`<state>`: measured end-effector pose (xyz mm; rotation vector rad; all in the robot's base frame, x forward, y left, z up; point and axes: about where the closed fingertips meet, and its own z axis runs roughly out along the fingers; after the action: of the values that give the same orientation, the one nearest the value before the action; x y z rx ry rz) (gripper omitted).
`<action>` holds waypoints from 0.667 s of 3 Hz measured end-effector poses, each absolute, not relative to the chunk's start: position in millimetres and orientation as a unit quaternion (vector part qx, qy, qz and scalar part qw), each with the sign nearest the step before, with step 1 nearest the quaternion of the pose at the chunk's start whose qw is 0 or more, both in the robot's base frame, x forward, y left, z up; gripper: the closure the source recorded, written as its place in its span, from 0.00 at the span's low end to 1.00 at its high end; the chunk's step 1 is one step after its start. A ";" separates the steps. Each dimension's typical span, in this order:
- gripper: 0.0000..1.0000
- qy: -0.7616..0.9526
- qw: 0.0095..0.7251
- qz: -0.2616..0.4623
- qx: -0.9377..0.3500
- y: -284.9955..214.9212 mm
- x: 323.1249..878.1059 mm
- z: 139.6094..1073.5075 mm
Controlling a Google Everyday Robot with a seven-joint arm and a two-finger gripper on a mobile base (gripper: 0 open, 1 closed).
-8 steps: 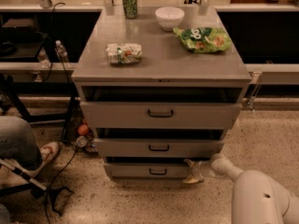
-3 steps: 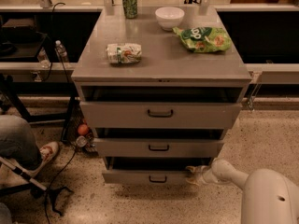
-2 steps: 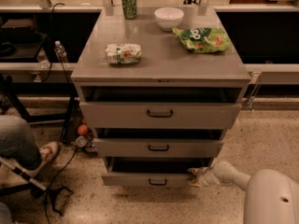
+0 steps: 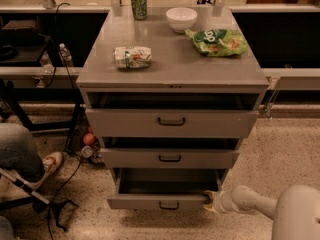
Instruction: Open bottom drawer
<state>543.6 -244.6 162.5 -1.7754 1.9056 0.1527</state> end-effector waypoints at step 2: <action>1.00 0.708 0.256 0.054 -0.656 -248.6 527.2 157.3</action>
Offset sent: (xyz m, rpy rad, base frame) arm -0.0631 -0.0222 -0.0167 -0.0559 0.0260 -0.0297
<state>527.2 -248.6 157.3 -1.7795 1.9222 0.1455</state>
